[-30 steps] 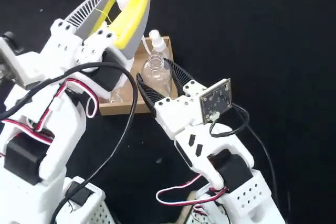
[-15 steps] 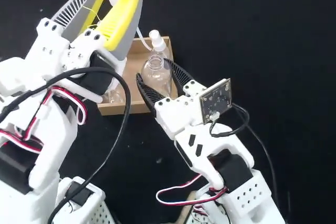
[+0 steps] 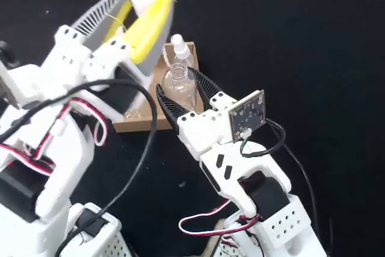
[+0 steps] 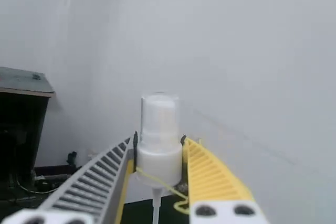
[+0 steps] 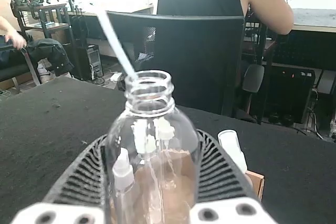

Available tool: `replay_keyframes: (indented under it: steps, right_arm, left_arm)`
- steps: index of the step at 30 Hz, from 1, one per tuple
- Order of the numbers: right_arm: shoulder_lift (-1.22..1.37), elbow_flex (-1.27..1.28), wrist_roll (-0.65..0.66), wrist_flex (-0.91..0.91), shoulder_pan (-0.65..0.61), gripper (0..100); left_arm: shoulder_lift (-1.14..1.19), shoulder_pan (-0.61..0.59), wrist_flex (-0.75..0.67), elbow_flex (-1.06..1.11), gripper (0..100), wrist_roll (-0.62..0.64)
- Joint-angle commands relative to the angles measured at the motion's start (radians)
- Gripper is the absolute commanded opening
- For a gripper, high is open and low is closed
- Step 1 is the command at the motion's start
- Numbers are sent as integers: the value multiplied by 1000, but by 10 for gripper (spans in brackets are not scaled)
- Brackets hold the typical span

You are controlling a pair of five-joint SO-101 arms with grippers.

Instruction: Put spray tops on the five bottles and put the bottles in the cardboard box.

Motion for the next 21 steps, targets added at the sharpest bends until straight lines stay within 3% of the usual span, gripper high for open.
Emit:
replay_keyframes:
  steps: [1,11,16,21]
  right_arm:
    - [-24,-8,0,-12,-9,11]
    - [-24,-8,0,-11,-8,11]
    - [-24,-8,0,-11,-8,11]
    - [-24,-8,0,-11,-8,11]
  left_arm:
    - [-8,64,5,-10,30,-12]
    - [-8,59,-114,-10,30,-14]
    - [-3,53,-103,4,30,-15]
    - [-3,-97,-86,4,30,-15]
